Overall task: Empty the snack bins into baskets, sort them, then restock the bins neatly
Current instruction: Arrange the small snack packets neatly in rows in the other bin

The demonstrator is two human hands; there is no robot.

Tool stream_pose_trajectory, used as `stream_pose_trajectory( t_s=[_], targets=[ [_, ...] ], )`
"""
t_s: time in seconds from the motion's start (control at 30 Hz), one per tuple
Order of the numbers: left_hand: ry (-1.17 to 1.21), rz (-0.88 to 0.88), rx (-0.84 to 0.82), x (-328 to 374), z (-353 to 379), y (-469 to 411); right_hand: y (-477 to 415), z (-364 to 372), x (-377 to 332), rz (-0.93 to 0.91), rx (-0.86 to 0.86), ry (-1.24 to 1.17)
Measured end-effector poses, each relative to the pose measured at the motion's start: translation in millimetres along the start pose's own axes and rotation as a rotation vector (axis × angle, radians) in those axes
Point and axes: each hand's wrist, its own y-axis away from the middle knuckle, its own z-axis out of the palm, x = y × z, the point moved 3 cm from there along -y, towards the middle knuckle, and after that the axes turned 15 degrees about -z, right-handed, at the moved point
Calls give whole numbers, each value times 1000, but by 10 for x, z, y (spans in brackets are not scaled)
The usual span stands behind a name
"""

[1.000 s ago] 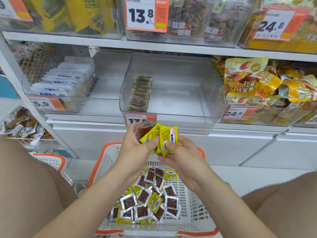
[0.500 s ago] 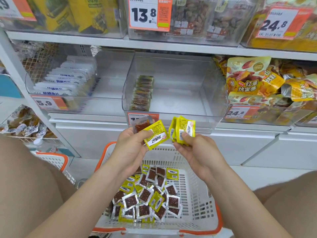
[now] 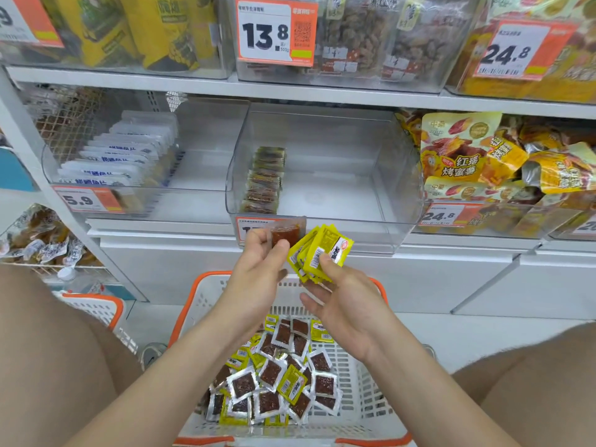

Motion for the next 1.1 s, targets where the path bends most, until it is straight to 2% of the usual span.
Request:
stream_pose_trajectory(
  t_s=[0.13, 0.2, 0.27, 0.37, 0.5, 0.67, 0.77, 0.87, 0.97, 1.03, 1.1],
  targets=[
    [-672, 456, 158, 135, -217, 31, -45, -77, -163, -166, 82, -81],
    [-819, 509, 136, 215, -282, 40, -41, -127, -265, -156, 100, -94],
    [-868, 531, 74, 270, -294, 55, -41, -151, -332, -82, 84, -72],
    [-714, 490, 25, 263, -249, 92, -46, -158, -344, -3, 43, 66],
    [-413, 209, -86, 199, -160, 94, -41, -126, -253, -23, -56, 251],
    [-204, 94, -147, 137, -109, 113, -12, -87, -202, -100, -71, 193],
    [-237, 112, -191, 115, -113, 87, 26, -60, -213, -131, -96, 153],
    [-334, 170, -162, 165, -90, 97, 34, -45, -246, -164, -119, 151],
    [-312, 119, -121, 206, -108, 103, -2, -104, -297, -304, -134, 470],
    [-392, 168, 0, 219, -173, 76, -12, -131, -345, -456, -160, 695],
    [-442, 213, 105, 213, -236, 53, -10, -118, -389, -630, -261, 930]
  ],
)
